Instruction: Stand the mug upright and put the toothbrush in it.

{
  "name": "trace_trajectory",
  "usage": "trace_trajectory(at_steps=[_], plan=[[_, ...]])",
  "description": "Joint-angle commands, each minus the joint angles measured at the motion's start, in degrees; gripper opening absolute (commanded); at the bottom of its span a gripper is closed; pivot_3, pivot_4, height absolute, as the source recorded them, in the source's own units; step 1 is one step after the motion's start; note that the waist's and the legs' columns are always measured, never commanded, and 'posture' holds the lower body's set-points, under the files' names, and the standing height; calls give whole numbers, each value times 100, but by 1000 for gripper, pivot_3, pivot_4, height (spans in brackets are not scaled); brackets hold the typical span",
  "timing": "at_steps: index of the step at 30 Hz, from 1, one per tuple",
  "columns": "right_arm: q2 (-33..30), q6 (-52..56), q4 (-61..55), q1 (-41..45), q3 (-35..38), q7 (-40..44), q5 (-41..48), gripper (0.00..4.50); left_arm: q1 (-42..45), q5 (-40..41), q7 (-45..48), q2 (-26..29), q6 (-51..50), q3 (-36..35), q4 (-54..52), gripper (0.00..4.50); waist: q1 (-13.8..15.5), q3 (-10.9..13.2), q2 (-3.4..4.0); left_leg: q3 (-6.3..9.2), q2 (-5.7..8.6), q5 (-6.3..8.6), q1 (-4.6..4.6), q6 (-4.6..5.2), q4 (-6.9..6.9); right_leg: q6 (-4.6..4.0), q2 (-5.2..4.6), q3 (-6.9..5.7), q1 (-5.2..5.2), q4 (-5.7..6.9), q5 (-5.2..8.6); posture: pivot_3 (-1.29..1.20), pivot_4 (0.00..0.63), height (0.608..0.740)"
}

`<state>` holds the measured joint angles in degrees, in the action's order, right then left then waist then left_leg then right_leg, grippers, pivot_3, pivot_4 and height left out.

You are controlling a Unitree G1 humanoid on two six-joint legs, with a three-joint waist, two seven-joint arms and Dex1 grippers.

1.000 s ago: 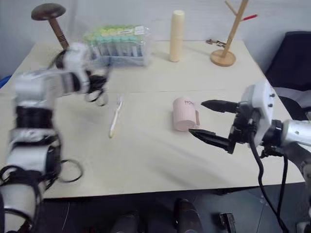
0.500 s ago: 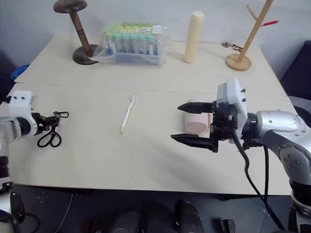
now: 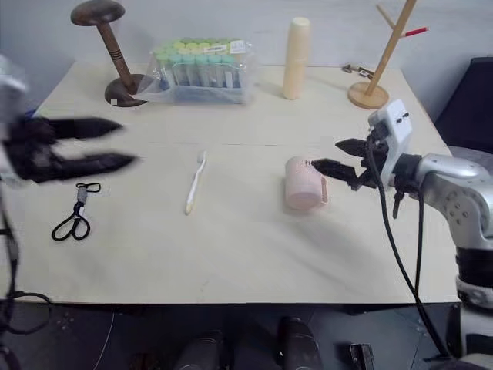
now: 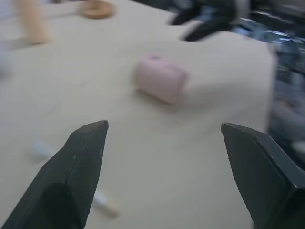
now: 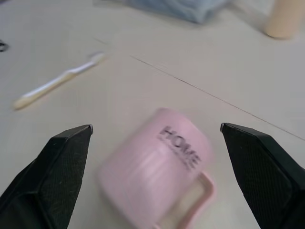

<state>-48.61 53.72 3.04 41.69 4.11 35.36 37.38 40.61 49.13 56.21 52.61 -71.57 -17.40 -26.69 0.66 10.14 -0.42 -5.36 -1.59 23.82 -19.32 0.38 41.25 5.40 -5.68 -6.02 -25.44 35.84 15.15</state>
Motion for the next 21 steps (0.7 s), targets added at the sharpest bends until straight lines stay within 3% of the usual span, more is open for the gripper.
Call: trace_trajectory(at_steps=[1, 6, 13, 16, 21], plan=[[111, 225, 397, 250, -259, -181, -432, 4500, 398, -83, -20, -269, 526, 494, 260, 4009, -20, 0, 0, 1, -1, -1, -2, -1, -1, -2, 4, 0, -1, 0, 1, 0, 150, 740], [760, 517, 1042, 558, -366, -442, -720, 4500, 799, -223, 227, -569, 1098, 1200, 544, 4009, -118, 0, 0, -2, -1, -1, -2, -1, -9, -3, 8, 0, -4, -2, 2, 0, 150, 740], [1453, 780, 1089, 541, -741, -471, -1060, 4500, 1018, -359, 388, -591, 1486, 1547, 791, 4009, -203, 4, 7, 4, -5, -1, -5, -2, -14, -6, 10, -2, -9, -2, 3, 0, 150, 740], [1609, 622, 1117, 539, -865, -495, -1303, 3886, 1030, -394, 424, -564, 1578, 1583, 869, 4042, -214, 4, 7, 9, -5, -1, -5, -2, -12, -5, 10, -3, -7, -2, 3, 0, 150, 740], [1744, 540, 1188, 619, -754, -464, -1488, 2178, 1044, -436, 421, -551, 1662, 1582, 924, 4042, -227, 4, 7, 9, -6, -1, -5, -2, -12, -5, 10, -3, -7, -3, 3, 0, 150, 740]])
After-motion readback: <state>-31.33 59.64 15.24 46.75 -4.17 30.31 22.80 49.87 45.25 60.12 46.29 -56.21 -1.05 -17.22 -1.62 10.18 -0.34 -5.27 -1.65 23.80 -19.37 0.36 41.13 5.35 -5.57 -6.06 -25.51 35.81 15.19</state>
